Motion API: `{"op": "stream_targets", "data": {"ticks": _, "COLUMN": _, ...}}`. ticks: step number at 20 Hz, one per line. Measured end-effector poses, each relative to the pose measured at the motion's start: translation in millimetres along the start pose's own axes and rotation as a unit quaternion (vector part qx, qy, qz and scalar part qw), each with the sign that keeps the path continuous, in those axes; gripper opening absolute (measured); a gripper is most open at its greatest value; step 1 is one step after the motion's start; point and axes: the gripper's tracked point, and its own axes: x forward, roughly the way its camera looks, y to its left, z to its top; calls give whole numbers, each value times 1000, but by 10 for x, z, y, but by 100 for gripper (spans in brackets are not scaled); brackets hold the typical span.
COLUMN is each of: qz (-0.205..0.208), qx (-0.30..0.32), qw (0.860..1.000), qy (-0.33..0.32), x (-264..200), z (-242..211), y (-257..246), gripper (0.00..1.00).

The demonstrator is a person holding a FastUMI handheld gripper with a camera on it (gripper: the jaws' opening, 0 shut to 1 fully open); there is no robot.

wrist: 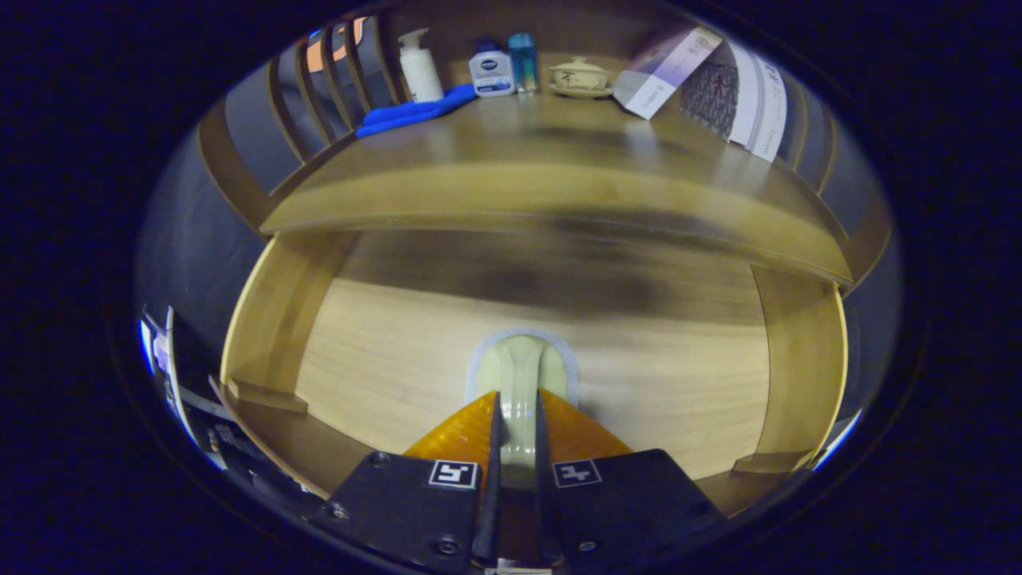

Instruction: Pull open the drawer, take out the items inside it, and place them on the countertop above the cabinet.

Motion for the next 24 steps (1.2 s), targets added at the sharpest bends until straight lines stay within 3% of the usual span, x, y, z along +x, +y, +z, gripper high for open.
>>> {"op": "stream_targets", "data": {"ticks": 8, "qz": 9, "qx": -32, "qw": 995, "qy": -92, "x": -832, "z": 520, "y": 63, "gripper": 20}}
{"op": "stream_targets", "data": {"ticks": 11, "qz": -9, "qx": -41, "qw": 992, "qy": -119, "x": -971, "z": 850, "y": -7, "gripper": 20}}
{"op": "stream_targets", "data": {"ticks": 17, "qz": -41, "qx": -31, "qw": 990, "qy": -130, "x": -786, "z": 1432, "y": -181, "gripper": 20}}
{"op": "stream_targets", "data": {"ticks": 24, "qz": -52, "qx": -26, "qw": 993, "qy": -105, "x": -324, "z": 1798, "y": -265, "gripper": 20}}
